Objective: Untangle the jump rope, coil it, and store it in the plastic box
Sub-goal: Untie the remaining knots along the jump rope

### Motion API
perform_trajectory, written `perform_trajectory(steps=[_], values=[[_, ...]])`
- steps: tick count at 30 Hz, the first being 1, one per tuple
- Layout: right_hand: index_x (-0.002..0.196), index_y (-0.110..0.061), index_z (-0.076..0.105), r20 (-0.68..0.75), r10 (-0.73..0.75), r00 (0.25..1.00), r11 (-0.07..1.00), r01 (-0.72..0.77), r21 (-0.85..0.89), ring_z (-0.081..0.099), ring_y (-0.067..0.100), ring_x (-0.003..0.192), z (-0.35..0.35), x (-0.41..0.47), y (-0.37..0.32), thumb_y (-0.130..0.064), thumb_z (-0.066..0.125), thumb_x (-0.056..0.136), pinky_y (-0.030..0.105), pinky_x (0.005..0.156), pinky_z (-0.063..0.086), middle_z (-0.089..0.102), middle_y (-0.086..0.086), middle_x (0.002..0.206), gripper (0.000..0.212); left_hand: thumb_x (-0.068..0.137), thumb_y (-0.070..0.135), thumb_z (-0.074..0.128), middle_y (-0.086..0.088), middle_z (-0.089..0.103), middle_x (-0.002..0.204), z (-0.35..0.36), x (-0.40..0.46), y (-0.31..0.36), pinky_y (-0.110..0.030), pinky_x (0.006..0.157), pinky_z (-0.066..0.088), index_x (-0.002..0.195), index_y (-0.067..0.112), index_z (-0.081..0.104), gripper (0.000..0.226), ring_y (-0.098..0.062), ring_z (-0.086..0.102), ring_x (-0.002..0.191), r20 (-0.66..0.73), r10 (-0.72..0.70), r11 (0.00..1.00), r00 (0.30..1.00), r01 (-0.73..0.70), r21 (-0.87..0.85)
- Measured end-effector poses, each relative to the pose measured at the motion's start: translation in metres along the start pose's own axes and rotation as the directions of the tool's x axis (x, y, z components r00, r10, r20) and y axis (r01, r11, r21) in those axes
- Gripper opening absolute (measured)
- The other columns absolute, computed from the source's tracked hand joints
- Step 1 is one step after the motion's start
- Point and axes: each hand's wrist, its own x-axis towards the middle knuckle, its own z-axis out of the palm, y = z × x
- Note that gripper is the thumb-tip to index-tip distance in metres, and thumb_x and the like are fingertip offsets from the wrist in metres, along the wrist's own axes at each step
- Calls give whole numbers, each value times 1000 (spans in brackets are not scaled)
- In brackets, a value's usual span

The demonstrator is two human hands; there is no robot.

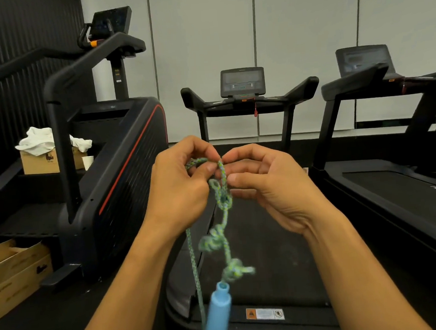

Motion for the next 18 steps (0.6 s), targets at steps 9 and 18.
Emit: perform_trajectory(steps=[9,18], values=[[95,-16,69,68,-16,998,984,28,-176,67,6,79,4,-3,-5,3,70,84,24,73,56,74,-2,83,22,82,-8,65,-12,71,79,5,-1,8,-43,65,55,75,18,67,27,-40,63,70,-155,-10,990,988,-13,-144],[101,-1,65,-134,-46,990,998,50,24,65,22,73,-9,-2,-19,11,67,84,29,58,58,69,22,95,21,85,-7,57,-13,66,79,10,3,13,-28,54,43,78,14,61,23,-20,49,62,-63,-247,934,967,220,-282]])
